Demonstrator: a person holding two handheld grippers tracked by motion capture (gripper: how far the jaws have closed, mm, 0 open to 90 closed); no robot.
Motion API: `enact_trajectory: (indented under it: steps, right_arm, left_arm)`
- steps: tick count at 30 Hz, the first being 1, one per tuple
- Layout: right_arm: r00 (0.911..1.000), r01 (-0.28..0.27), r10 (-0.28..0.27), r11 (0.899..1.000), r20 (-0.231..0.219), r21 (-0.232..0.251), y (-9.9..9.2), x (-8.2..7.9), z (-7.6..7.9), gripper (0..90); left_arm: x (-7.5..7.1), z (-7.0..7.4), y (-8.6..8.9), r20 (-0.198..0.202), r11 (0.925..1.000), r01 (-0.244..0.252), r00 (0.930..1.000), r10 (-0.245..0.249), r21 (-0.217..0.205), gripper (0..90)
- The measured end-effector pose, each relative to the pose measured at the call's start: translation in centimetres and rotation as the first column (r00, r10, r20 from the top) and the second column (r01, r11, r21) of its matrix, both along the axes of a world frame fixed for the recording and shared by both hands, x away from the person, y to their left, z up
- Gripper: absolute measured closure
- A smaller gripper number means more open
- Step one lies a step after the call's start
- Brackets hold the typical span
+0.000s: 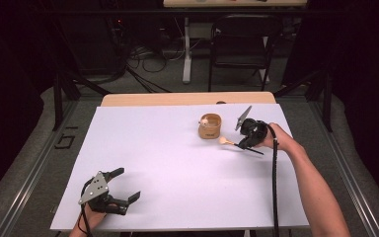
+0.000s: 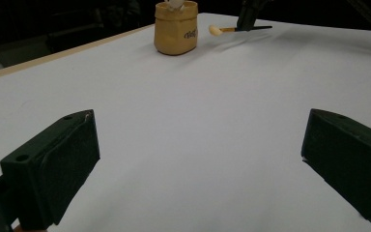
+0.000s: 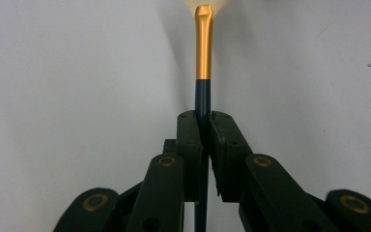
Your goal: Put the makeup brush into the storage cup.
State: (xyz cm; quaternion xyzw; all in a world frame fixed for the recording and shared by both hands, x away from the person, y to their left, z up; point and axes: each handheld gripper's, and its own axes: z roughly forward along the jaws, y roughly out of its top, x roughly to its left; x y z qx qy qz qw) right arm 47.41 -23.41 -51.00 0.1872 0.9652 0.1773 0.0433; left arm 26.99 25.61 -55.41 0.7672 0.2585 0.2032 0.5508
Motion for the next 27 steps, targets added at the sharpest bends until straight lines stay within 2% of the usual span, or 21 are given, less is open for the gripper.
enact_trajectory:
  steps: [4,6,10,11,12,14,18,23,27]
  right_arm:
    - [0.9999,0.003,-0.004,1.0,-0.01,-0.008,-0.3,-0.3,0.7,83.0]
    - [0.9998,0.011,-0.012,0.999,0.017,0.048,-0.4,-0.6,0.6,83.0]
    - [0.9998,0.015,-0.016,0.998,0.01,0.054,-0.6,-0.9,1.1,83.0]
    - [0.9996,0.015,-0.017,0.997,0.021,0.076,-0.6,-1.0,1.1,83.0]
    - [0.9997,0.016,-0.017,0.998,0.016,0.068,-0.7,-1.1,1.2,83.0]
    - [0.9996,0.019,-0.021,0.996,0.02,0.082,-0.8,-1.3,1.4,83.1]
    - [0.9989,0.03,-0.034,0.991,0.03,0.13,-1.0,-1.8,1.5,83.1]
    - [0.9984,0.038,-0.044,0.987,0.035,0.156,-1.3,-2.3,1.8,83.1]
    - [0.9972,0.043,-0.054,0.977,0.051,0.209,-1.6,-2.7,1.9,83.1]
  left_arm:
    - [0.1,0.0,0.0,0.0,0.9999,0.012,0.9999,-0.012,-0.005,0.1]
    - [0.1,0.0,0.0,0.001,0.9999,0.012,0.9999,-0.012,-0.004,0.0]
    - [0.1,0.0,0.0,0.001,0.9999,0.011,0.9999,-0.011,-0.004,0.0]
    - [0.1,0.0,0.0,0.001,0.9999,0.011,0.9999,-0.011,-0.005,0.0]
    - [0.1,0.0,0.0,0.001,0.9999,0.012,0.9999,-0.012,-0.004,0.1]
    - [0.1,0.0,0.0,0.0,0.9999,0.011,0.9999,-0.011,-0.004,0.1]
    - [0.1,0.0,0.0,0.002,0.9999,0.011,0.9999,-0.011,-0.003,0.1]
    - [0.1,0.0,0.0,0.0,0.9999,0.011,0.9999,-0.011,-0.004,0.0]
    - [0.1,0.0,0.0,0.0,0.9999,0.011,0.9999,-0.011,-0.004,0.0]
